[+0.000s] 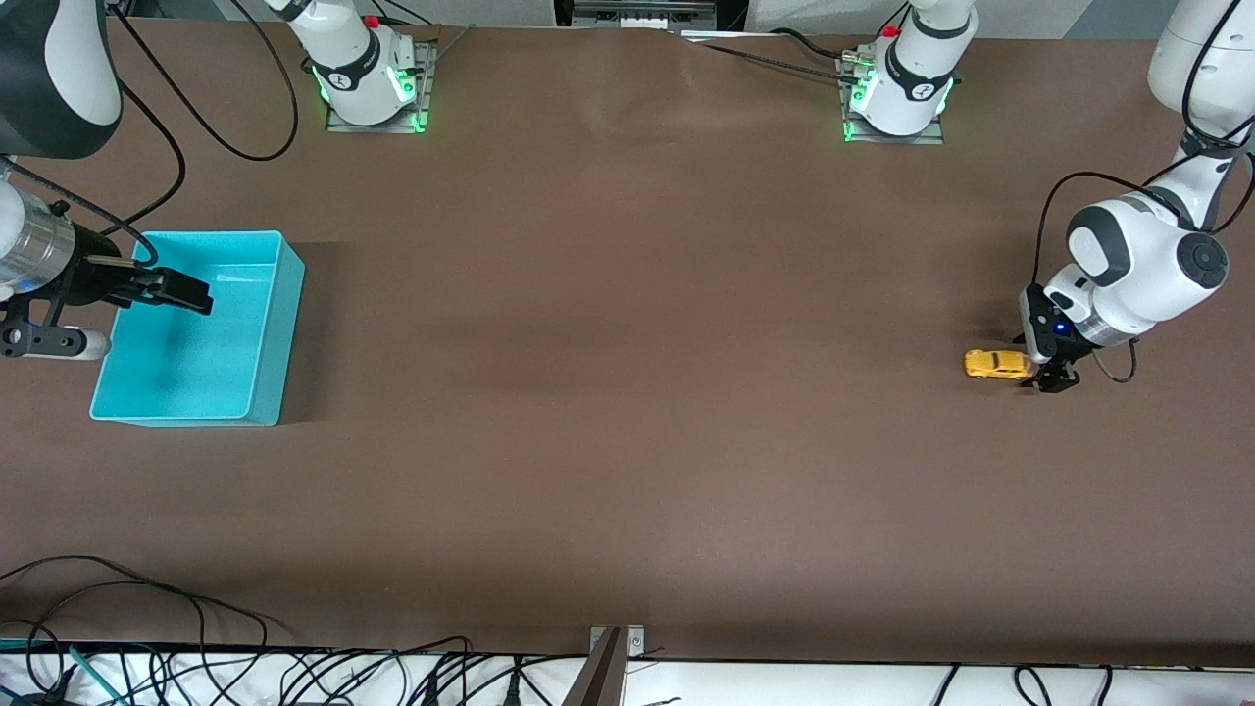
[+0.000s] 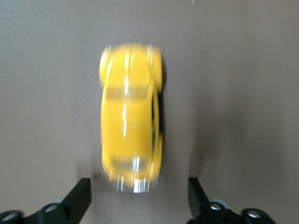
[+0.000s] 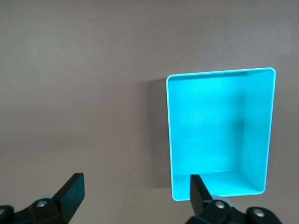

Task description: Wind up and store yellow beetle car

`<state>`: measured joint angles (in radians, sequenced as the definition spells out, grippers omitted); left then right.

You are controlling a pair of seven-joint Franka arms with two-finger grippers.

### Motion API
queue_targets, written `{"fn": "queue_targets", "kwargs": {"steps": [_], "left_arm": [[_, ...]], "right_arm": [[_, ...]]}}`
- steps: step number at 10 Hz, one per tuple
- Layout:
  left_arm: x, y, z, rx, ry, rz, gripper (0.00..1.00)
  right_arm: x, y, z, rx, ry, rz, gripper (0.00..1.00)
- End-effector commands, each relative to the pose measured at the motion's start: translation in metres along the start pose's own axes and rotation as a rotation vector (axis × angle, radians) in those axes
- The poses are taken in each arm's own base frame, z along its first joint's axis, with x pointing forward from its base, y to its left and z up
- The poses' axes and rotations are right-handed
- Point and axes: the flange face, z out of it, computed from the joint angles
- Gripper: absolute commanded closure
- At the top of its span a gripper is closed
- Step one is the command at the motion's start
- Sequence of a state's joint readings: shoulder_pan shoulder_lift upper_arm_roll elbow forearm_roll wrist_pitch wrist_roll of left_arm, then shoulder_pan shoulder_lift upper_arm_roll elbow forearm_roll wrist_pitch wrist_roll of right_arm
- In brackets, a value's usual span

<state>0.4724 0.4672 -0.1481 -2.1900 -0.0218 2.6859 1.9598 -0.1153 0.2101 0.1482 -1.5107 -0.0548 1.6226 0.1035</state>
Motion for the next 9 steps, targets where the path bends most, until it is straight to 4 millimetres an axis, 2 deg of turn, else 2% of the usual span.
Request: {"fn": "queue_targets", "kwargs": {"steps": [1, 5, 7, 9], "left_arm": [[-0.002, -0.019, -0.030, -0.049, 0.024, 0.028, 0.00], [0.023, -0.065, -0.081, -0.155, 0.071, -0.011, 0.00], [0.046, -0.083, -0.104, -0.212, 0.069, -0.043, 0.00], [0.078, -0.100, -0.126, -0.257, 0.058, -0.093, 0.00]], "right_arm": [[0.000, 0.002, -0.006, 0.019, -0.002, -0.002, 0.00], [0.000, 0.002, -0.006, 0.019, -0.003, -0.002, 0.00], [0.000, 0.002, -0.006, 0.019, -0.003, -0.002, 0.00], [0.000, 0.002, -0.006, 0.019, -0.002, -0.001, 0.00]]}}
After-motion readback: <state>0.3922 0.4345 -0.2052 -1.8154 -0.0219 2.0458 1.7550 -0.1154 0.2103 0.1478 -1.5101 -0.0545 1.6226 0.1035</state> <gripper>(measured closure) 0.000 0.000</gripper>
